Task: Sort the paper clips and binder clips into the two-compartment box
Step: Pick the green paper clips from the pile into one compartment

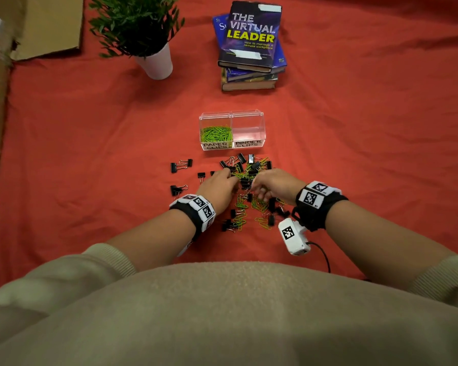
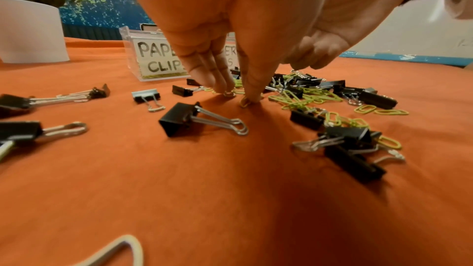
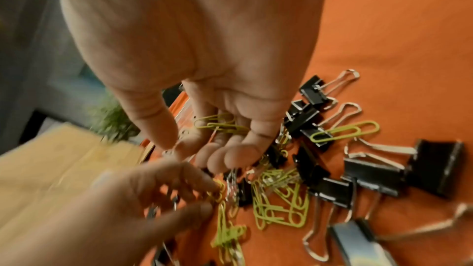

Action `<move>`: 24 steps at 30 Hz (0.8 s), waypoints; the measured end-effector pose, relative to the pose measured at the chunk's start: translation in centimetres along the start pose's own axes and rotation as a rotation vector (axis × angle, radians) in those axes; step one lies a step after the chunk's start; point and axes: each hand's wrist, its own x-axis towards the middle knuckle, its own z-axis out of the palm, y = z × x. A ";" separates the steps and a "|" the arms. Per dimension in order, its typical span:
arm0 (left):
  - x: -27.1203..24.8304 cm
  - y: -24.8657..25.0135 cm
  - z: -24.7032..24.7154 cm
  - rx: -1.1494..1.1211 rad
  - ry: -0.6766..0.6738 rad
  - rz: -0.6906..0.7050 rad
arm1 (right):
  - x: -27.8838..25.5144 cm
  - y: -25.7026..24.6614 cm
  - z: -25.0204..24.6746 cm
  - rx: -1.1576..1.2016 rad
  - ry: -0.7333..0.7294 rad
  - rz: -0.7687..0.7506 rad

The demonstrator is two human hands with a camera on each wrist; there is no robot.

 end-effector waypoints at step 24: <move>-1.2 -1.6 -0.4 -0.164 0.003 0.009 | 1.1 2.3 3.5 -0.988 0.039 -0.380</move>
